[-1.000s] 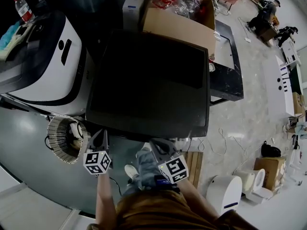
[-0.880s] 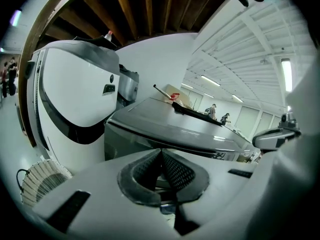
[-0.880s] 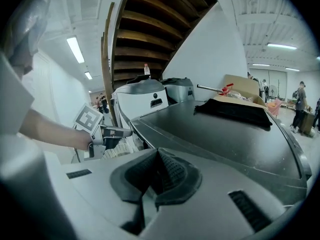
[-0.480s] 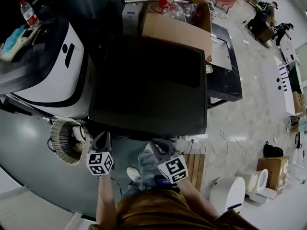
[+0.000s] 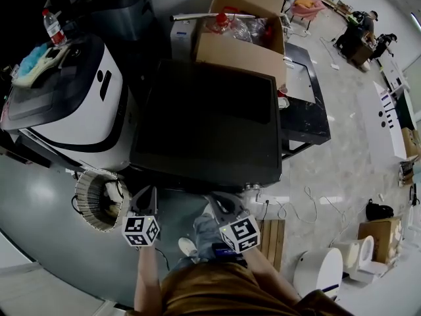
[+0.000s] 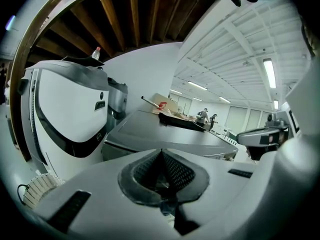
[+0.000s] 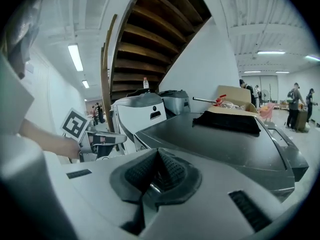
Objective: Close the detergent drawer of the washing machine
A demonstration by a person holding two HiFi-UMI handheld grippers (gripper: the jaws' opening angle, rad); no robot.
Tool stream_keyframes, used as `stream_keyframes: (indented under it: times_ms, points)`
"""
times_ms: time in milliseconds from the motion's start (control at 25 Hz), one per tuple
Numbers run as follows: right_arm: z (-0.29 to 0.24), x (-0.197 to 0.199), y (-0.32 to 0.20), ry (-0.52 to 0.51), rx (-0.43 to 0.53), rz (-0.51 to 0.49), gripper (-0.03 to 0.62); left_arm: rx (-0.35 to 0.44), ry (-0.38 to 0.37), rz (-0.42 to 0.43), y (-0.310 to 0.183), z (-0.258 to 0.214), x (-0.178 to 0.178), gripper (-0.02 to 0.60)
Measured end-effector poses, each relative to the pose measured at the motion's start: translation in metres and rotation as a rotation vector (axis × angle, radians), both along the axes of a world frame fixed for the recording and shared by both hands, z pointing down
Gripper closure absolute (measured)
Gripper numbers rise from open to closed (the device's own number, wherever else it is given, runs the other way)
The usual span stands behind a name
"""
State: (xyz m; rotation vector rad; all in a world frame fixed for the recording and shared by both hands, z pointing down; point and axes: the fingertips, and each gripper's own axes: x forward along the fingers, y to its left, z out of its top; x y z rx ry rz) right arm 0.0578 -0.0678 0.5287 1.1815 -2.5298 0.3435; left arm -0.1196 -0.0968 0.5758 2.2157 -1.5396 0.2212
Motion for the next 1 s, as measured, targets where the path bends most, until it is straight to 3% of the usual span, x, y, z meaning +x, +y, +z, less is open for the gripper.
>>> stream_keyframes:
  times_ms: [200,400,1000]
  points:
    - [-0.02,0.003,0.009,-0.127,0.031,0.064,0.582,0.05,-0.001,0.016,0.013,-0.02,0.003,0.557]
    - [-0.02,-0.005,0.021,-0.021,0.046,0.055,0.582,0.092,0.001,0.019,0.025,-0.039,0.001,0.557]
    - [-0.04,-0.015,0.044,0.011,0.128,0.055,0.582,0.178,-0.001,-0.013,0.054,-0.077,-0.013,0.557]
